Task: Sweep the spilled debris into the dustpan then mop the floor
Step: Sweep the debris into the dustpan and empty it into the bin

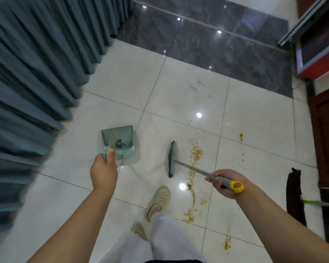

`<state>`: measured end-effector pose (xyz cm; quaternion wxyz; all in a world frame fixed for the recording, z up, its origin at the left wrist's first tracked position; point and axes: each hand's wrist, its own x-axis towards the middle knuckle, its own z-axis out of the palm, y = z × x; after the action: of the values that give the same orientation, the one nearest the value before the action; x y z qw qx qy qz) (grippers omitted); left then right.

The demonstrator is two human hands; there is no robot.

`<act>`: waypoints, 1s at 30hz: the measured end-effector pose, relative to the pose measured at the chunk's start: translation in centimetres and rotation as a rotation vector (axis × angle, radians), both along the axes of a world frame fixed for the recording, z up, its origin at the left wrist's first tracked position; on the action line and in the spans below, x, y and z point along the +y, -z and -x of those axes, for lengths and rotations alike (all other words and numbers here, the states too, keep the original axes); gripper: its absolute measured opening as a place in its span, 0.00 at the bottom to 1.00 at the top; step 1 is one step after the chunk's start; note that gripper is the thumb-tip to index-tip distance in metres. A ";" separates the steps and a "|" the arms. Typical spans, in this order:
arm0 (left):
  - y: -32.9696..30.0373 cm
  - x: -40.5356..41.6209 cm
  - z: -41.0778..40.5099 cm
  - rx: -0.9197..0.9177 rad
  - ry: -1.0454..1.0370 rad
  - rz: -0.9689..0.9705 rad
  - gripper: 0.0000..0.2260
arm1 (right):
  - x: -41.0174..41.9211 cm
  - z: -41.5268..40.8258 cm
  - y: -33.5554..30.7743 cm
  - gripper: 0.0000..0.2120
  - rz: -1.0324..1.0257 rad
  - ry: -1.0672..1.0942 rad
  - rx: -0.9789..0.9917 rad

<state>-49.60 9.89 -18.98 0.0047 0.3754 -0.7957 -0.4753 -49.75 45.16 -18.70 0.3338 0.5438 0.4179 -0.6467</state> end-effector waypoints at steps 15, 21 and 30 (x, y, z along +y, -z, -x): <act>0.0 3.7 12.3 -0.014 -0.022 0.100 0.18 | -7.9 14.9 3.0 0.04 0.244 -0.127 0.048; 0.3 6.0 15.5 -0.012 0.039 0.110 0.19 | -1.3 15.4 3.7 0.05 0.185 0.072 0.038; 0.8 11.8 19.1 -0.030 0.238 0.090 0.19 | 9.6 9.7 1.7 0.09 0.088 0.324 0.007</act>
<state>-68.74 21.68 -19.76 -0.0467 0.2850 -0.8550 -0.4308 -59.47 54.79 -20.45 0.2472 0.5868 0.2973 -0.7115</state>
